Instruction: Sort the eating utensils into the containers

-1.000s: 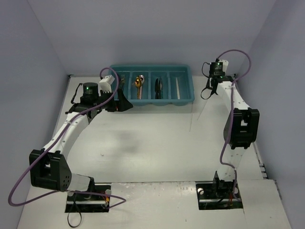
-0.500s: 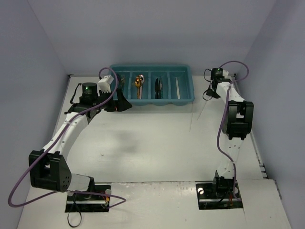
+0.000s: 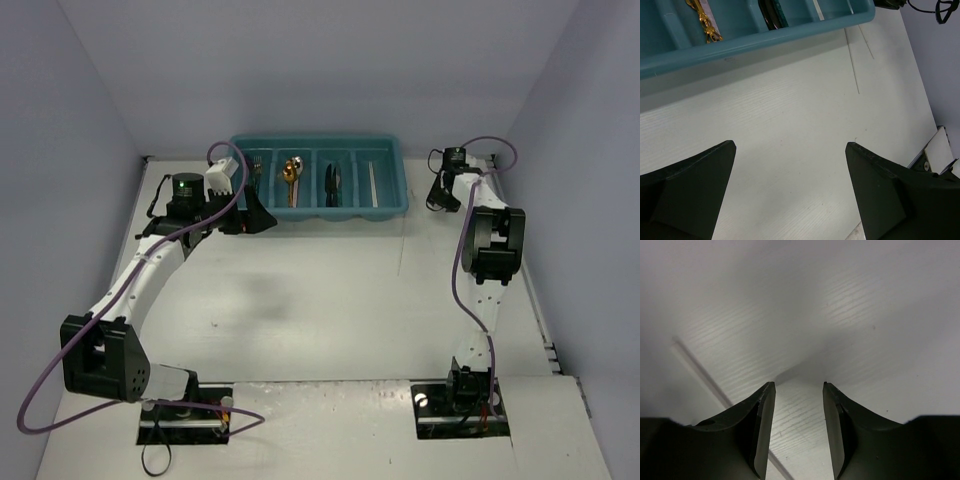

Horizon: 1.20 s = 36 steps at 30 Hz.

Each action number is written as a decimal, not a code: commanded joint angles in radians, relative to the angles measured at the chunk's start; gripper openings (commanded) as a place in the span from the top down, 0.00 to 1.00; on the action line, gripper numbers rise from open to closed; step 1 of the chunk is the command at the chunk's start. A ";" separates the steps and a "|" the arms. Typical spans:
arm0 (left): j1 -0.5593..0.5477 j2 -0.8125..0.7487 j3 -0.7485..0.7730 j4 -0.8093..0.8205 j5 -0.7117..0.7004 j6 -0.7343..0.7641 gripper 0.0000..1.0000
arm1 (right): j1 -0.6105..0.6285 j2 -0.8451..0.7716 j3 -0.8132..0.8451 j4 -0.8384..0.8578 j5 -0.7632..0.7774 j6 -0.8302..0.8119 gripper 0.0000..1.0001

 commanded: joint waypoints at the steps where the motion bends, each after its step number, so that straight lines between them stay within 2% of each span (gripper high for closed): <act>1: 0.012 -0.023 0.003 0.048 0.016 -0.002 0.09 | -0.001 -0.045 0.043 -0.005 -0.019 0.024 0.59; 8: 0.010 -0.015 0.006 0.049 0.021 -0.004 0.09 | 0.010 -0.089 0.035 -0.003 -0.071 0.004 0.60; 19: 0.010 -0.018 0.001 0.056 0.030 -0.007 0.09 | 0.050 -0.124 -0.014 -0.003 -0.273 -0.204 0.58; 27: 0.010 -0.016 -0.001 0.056 0.031 -0.004 0.09 | 0.048 -0.135 -0.076 -0.003 -0.285 -0.283 0.58; 32: 0.012 -0.011 0.007 0.052 0.033 -0.008 0.09 | 0.050 -0.111 -0.081 -0.005 -0.244 -0.320 0.62; 36: 0.013 -0.014 0.007 0.046 0.030 -0.002 0.09 | 0.050 -0.090 -0.091 -0.012 -0.197 -0.371 0.73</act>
